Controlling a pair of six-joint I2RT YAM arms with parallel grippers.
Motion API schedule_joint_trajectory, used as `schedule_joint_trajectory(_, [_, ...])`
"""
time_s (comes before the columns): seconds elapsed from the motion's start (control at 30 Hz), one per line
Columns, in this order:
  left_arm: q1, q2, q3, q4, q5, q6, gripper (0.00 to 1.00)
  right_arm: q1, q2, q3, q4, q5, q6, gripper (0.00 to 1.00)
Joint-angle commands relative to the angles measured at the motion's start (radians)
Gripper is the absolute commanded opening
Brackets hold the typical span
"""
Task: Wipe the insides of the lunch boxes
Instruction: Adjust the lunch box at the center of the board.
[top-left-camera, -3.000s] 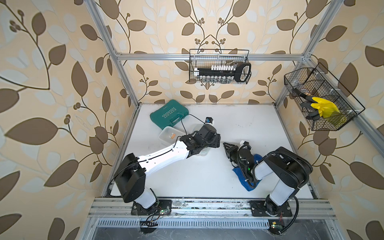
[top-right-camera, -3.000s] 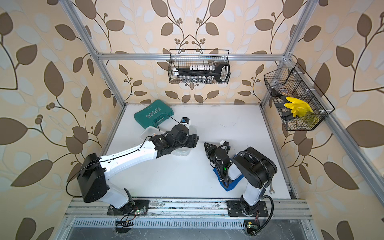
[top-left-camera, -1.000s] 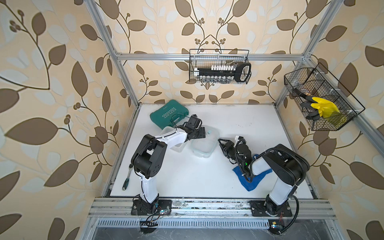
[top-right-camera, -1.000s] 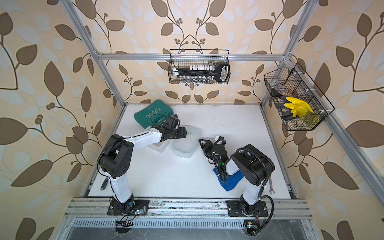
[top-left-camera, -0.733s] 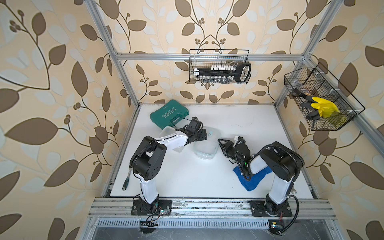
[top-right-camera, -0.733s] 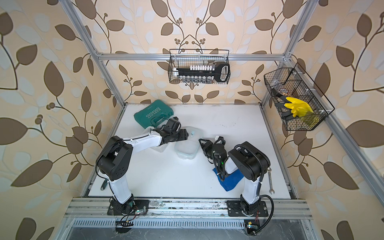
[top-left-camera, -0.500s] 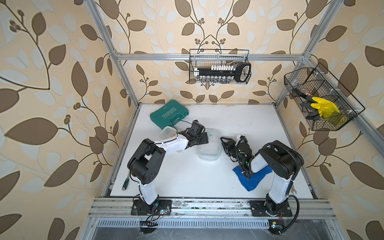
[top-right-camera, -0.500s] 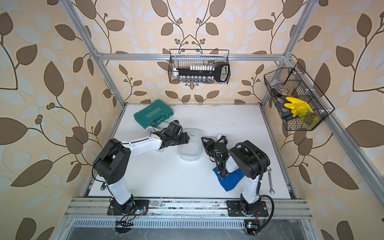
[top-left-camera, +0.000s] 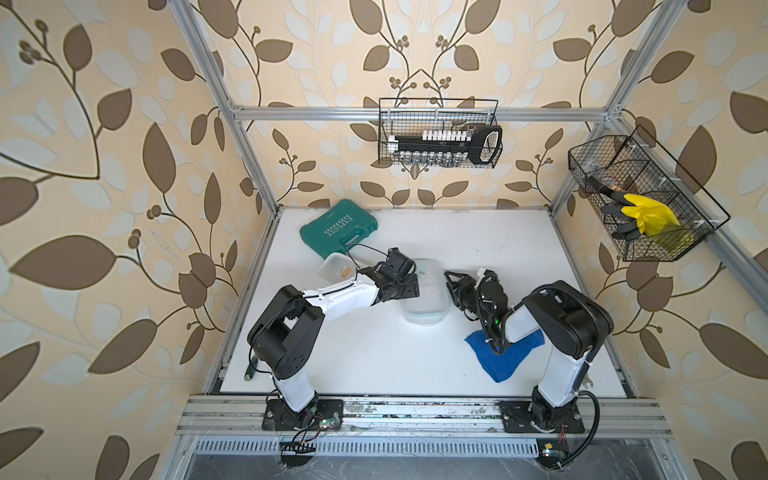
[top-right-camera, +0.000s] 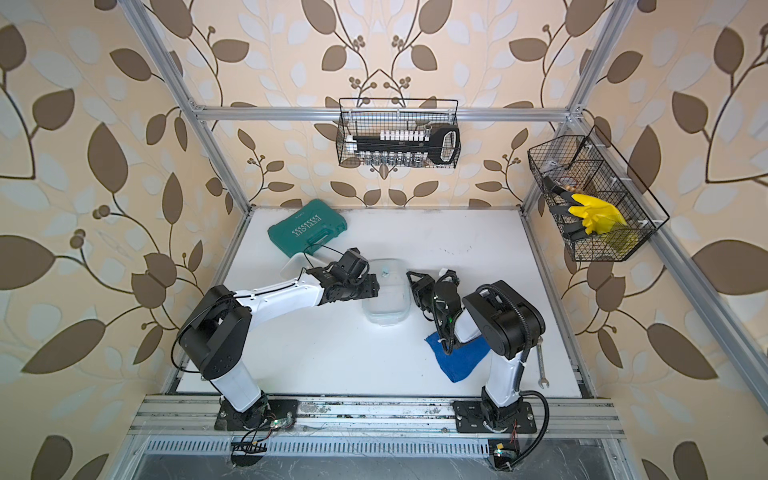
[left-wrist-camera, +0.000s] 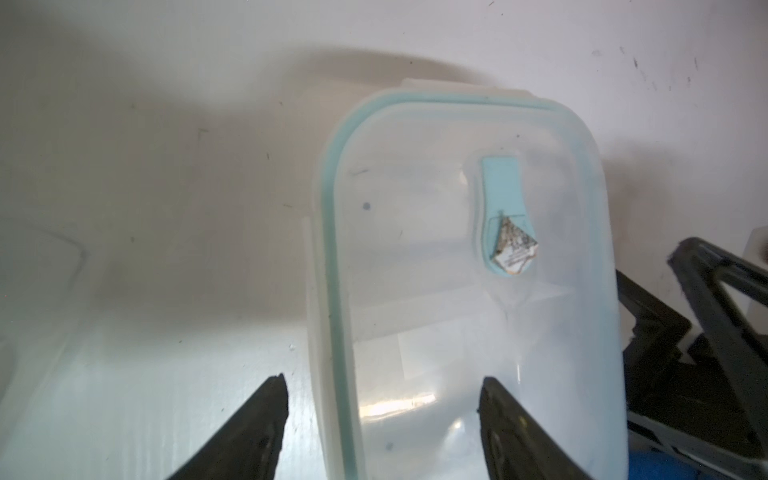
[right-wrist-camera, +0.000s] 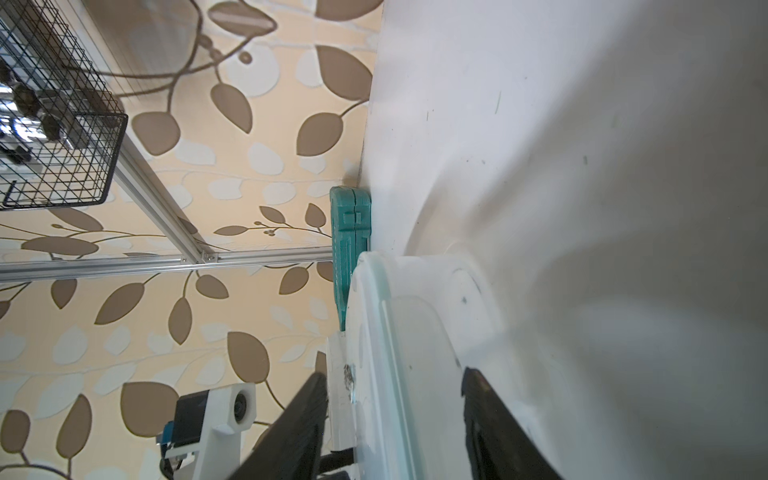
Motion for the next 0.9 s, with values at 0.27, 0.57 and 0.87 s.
schedule_joint_trajectory(0.27, [-0.007,-0.038,0.142,0.036,0.081,0.237,0.78,-0.011,-0.361,-0.070,-0.373,0.028,-0.046,0.65])
schedule_joint_trajectory(0.57, [-0.018,0.049,0.103,0.174,0.234,0.340,0.77,0.028,-0.377,-0.135,-0.333,0.099,0.011,0.65])
schedule_joint_trajectory(0.87, [-0.033,0.095,0.058,0.262,0.246,0.353,0.78,0.117,-0.317,-0.195,-0.228,0.224,0.097,0.63])
